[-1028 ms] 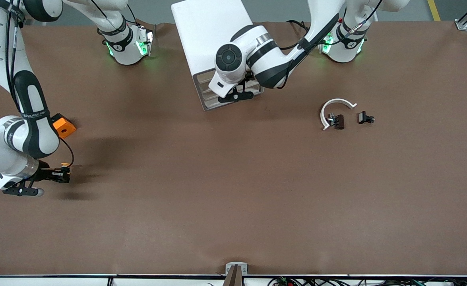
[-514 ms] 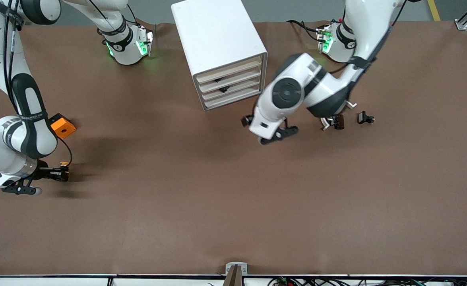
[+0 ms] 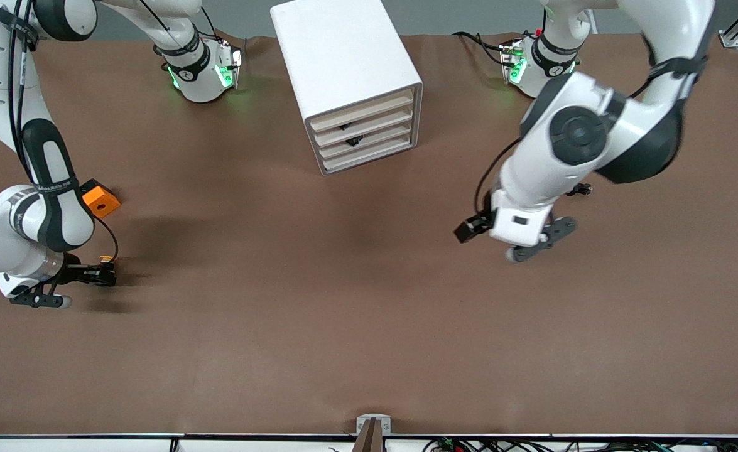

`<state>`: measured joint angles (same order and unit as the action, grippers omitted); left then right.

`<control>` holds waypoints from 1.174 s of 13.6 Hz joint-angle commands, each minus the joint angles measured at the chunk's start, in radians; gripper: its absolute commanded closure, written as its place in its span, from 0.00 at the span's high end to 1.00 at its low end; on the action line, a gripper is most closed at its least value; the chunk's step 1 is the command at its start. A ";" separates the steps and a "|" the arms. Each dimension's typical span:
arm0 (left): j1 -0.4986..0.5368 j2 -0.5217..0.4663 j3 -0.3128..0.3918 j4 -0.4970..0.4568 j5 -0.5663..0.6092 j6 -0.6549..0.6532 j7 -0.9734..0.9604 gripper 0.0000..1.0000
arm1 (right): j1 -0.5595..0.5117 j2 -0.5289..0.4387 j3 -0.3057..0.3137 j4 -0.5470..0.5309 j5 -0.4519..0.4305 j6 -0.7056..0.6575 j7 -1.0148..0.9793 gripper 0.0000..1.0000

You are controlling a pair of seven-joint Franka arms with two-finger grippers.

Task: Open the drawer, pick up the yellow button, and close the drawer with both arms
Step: 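Set the button on the table beside the orange block, right gripper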

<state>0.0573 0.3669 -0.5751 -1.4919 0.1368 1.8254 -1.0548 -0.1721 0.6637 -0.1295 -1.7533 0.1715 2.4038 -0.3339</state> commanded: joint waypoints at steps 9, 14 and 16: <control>0.214 -0.138 -0.014 0.091 0.017 -0.216 0.386 1.00 | 0.066 -0.228 0.002 0.213 -0.038 -0.570 0.082 1.00; 0.152 -0.252 0.145 0.036 -0.006 -0.262 0.649 1.00 | 0.143 -0.282 0.007 0.461 -0.155 -0.949 0.270 1.00; 0.066 -0.316 0.265 -0.020 -0.055 -0.262 0.697 1.00 | 0.160 -0.318 0.007 0.485 -0.203 -0.977 0.263 1.00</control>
<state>0.1993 0.1486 -0.4147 -1.4198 0.1212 1.5615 -0.4127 -0.0200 0.3655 -0.1236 -1.3011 0.0147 1.4581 -0.0838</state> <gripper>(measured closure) 0.000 0.000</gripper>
